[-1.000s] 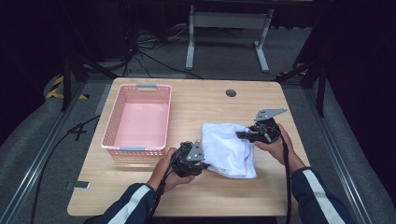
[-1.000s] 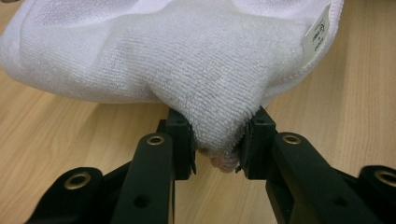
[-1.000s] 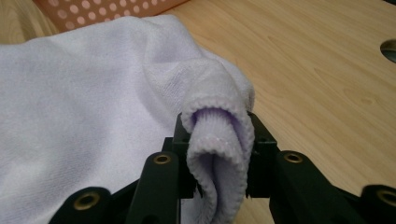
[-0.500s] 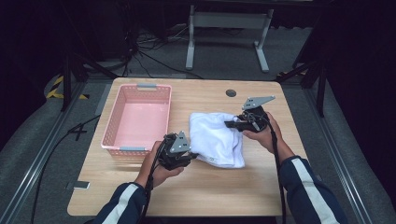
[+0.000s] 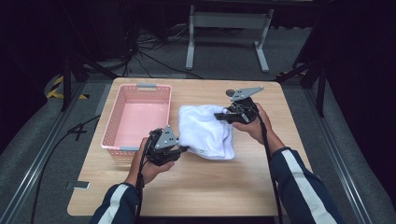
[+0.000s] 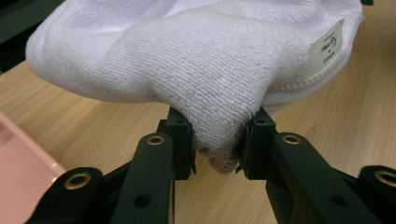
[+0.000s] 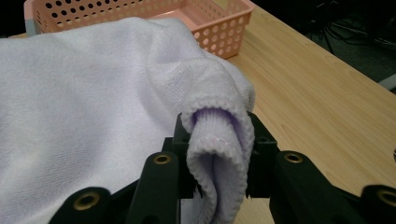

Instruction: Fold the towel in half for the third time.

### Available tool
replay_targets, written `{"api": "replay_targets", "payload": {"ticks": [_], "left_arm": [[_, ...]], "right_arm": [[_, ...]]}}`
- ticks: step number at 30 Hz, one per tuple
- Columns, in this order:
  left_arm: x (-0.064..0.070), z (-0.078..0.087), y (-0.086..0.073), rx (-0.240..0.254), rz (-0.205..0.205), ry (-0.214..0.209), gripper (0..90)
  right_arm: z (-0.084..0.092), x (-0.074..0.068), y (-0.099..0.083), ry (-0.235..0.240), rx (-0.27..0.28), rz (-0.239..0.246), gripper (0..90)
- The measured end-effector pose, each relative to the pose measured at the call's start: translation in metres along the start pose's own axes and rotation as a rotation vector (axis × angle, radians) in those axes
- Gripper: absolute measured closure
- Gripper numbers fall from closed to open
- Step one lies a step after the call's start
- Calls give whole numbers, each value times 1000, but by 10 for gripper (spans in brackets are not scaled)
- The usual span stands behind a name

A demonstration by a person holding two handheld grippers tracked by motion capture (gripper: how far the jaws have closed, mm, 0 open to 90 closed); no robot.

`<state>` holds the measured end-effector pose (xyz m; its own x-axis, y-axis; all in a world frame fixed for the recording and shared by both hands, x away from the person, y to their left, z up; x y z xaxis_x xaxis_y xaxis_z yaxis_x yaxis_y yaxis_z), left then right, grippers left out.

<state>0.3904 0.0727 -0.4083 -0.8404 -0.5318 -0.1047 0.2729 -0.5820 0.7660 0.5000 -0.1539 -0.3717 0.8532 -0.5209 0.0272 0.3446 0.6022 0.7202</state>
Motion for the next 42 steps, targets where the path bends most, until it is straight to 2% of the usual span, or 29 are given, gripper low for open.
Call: {"api": "replay_targets", "payload": {"ticks": [5, 11, 13, 15, 17, 22, 26, 32, 42], "left_arm": [[-10, 10, -4, 16, 11, 27, 703], [-25, 26, -11, 39, 54, 70, 703], [-29, 30, -14, 47, 67, 77, 703], [-35, 36, -18, 63, 94, 78, 703], [-41, 41, -23, 66, 115, 97, 703], [-55, 56, -35, 85, 149, 138, 703], [-64, 66, -44, 102, 182, 165, 703], [-73, 79, -51, 132, 212, 208, 703], [-89, 98, -71, 119, 249, 283, 703]], "right_arm": [[-7, -3, 13, 5, 4, 9, 709], [-21, -10, 36, 15, 8, 28, 709], [-22, -11, 38, 18, 7, 28, 709], [-28, -15, 47, 16, 9, 31, 709], [-34, -20, 56, 10, 3, 37, 708], [-47, -30, 76, 7, 0, 62, 709], [-60, -39, 92, 22, 10, 74, 708], [-75, -48, 108, 36, 4, 93, 708], [-101, -63, 132, 70, 13, 101, 707]]}}
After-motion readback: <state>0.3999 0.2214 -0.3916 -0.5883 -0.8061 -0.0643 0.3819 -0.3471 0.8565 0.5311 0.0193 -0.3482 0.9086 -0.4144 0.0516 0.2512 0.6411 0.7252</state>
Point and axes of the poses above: each handheld gripper's, and its own axes: z roughly backward along the jaws, y roughly out of its top, x roughly to its right, the point moved 5 cm from there along -z, roughly forward along the jaws, and after that the axes turned 7 degrees about -x, right-handed, at the moved point
